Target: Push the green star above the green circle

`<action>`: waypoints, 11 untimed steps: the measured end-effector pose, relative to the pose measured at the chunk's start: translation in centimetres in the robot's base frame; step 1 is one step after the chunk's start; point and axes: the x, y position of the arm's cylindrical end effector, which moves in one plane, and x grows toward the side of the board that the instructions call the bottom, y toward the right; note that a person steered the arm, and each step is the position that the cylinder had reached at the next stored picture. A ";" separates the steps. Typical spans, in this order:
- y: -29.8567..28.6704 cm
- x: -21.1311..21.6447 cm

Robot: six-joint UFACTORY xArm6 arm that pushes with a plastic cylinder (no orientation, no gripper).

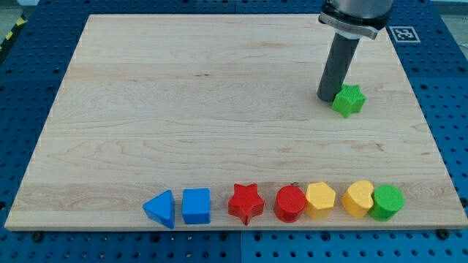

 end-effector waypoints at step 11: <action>3.5 4.8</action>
